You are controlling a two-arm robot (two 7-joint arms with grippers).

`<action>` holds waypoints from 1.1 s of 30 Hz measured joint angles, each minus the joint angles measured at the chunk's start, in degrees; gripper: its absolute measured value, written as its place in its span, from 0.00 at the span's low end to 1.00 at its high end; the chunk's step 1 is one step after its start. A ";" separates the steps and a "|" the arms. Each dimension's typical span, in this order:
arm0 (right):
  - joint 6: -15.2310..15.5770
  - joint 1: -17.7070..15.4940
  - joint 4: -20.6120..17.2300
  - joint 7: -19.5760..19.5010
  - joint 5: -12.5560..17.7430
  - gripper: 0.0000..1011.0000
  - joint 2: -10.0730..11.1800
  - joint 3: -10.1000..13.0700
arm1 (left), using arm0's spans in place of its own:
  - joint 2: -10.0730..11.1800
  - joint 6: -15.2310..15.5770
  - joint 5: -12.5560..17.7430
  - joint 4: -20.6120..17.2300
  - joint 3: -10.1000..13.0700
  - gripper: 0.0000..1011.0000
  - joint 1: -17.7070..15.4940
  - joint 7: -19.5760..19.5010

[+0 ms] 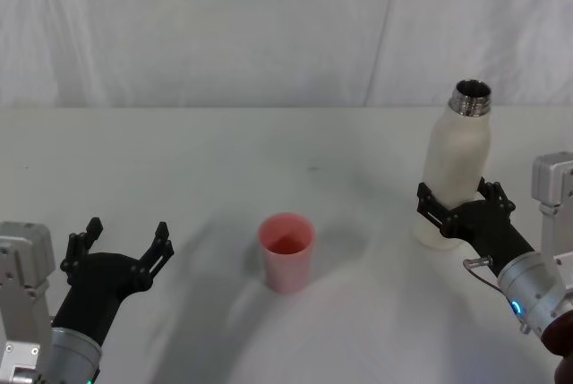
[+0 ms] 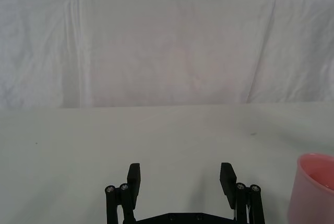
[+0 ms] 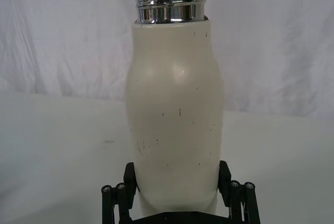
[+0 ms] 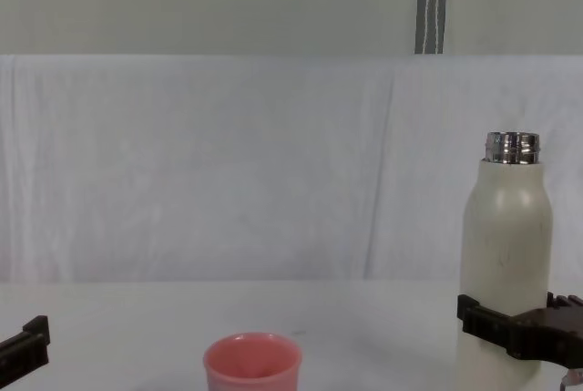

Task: Grasp the thermos with one hand and pour water into the cup lid.

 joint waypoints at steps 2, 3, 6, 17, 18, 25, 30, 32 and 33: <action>-0.03 0.01 0.00 -0.01 0.02 0.94 0.01 0.00 | 0.00 0.00 0.00 0.00 0.00 0.99 0.00 0.00; -0.03 0.02 -0.01 -0.01 0.02 0.97 0.01 0.00 | 0.00 0.00 0.00 0.00 0.00 0.99 0.00 0.00; -0.03 0.02 -0.01 -0.01 0.03 0.99 0.02 0.00 | 0.00 0.00 0.00 0.00 0.00 0.99 0.00 0.00; -0.03 0.00 -0.05 -0.01 0.04 0.99 0.03 0.00 | 0.00 0.00 0.00 0.00 0.00 0.99 0.00 0.00; -0.03 0.00 -0.05 -0.01 0.04 0.99 0.03 0.00 | 0.00 0.00 0.00 0.00 0.00 0.99 0.00 0.00; 0.00 0.00 -0.07 -0.01 0.04 0.99 0.03 0.00 | 0.00 0.00 0.00 0.00 0.00 0.99 0.00 0.00; 0.02 0.00 -0.07 -0.01 0.04 0.99 0.03 0.00 | 0.00 0.00 0.00 0.00 0.00 0.99 0.00 0.00; 0.03 0.00 -0.07 -0.01 0.04 0.99 0.03 0.00 | 0.00 0.00 0.00 0.00 0.00 0.99 0.00 0.00; 0.04 -0.01 -0.07 -0.01 0.04 0.99 0.03 -0.01 | 0.00 0.00 0.00 0.00 0.00 0.99 0.00 0.00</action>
